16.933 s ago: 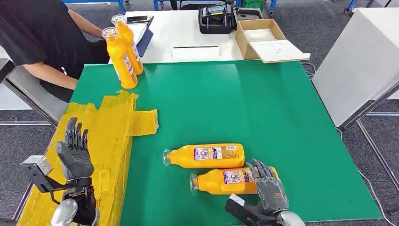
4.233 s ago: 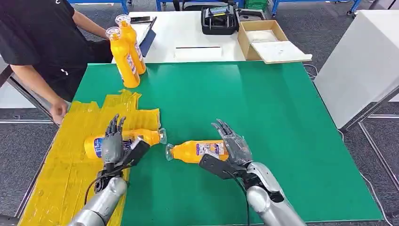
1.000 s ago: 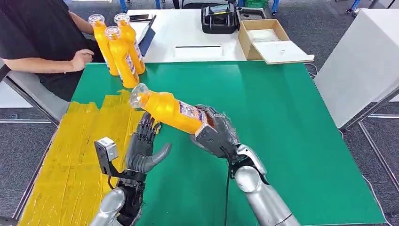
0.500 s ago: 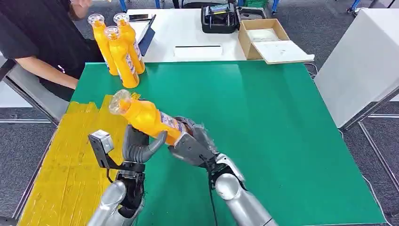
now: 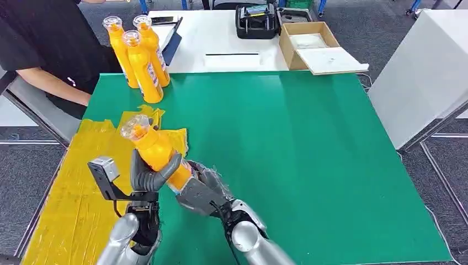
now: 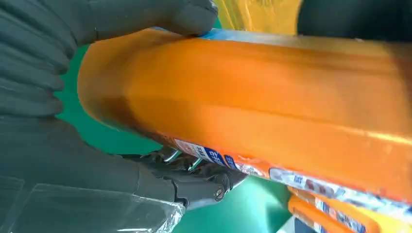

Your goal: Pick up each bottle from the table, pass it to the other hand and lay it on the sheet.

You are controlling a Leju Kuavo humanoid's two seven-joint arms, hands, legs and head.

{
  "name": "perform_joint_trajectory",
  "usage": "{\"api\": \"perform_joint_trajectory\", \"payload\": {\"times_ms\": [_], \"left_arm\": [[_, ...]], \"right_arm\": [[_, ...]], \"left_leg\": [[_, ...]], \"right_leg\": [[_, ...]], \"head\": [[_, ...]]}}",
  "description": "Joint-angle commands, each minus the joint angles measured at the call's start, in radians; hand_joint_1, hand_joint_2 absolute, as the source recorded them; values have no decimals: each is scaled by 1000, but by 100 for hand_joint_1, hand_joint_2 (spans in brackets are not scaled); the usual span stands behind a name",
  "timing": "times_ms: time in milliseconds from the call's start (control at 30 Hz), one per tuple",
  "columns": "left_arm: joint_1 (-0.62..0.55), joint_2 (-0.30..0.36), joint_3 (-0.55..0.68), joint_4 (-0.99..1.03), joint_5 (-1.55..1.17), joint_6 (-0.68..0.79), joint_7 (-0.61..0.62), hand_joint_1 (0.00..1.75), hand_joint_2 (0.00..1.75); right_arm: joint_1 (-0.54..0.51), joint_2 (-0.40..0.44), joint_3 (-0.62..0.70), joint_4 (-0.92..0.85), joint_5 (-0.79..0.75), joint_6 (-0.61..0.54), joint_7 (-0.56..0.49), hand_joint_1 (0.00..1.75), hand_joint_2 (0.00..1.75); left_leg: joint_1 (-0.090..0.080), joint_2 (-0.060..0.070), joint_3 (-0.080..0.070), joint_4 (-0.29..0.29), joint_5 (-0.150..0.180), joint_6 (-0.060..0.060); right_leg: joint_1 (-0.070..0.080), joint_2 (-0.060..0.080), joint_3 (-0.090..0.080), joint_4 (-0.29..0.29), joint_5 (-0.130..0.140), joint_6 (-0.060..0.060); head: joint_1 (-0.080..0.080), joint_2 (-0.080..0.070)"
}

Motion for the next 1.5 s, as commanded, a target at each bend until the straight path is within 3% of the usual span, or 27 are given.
{"api": "perform_joint_trajectory", "payload": {"times_ms": [33,167,200,233,667,1500], "left_arm": [[-45,0,25,16,-14,-8,34,0,175],[-45,0,22,20,-20,-13,41,0,175],[-45,3,16,18,-31,-20,51,21,175],[-44,5,13,17,-38,-27,54,175,175],[-15,17,3,-1,-113,-144,99,175,175],[6,19,4,-36,-116,-147,105,175,175]], "right_arm": [[32,-8,109,75,16,21,-12,175,175],[35,-11,104,64,18,16,-7,175,175],[40,-15,102,54,21,12,-2,175,175],[43,-19,101,48,22,12,2,175,175],[93,-33,77,-11,58,21,30,175,175],[102,-43,80,-32,61,27,34,175,175]], "left_leg": [[1,-2,3,0,-1,-4],[1,-1,3,0,-1,-4],[1,-1,5,1,-2,-5],[0,-2,1,0,0,-2],[1,-2,2,0,0,-3],[0,-2,2,0,0,-3]], "right_leg": [[1,-5,4,-1,-2,-1],[1,-4,4,0,-1,-1],[2,-5,6,0,-2,-2],[1,-4,2,-1,-1,-1],[1,-5,2,-1,-1,-1],[1,-4,2,0,-1,-1]], "head": [[0,0],[0,0],[0,0],[0,0],[0,0],[0,0]]}}
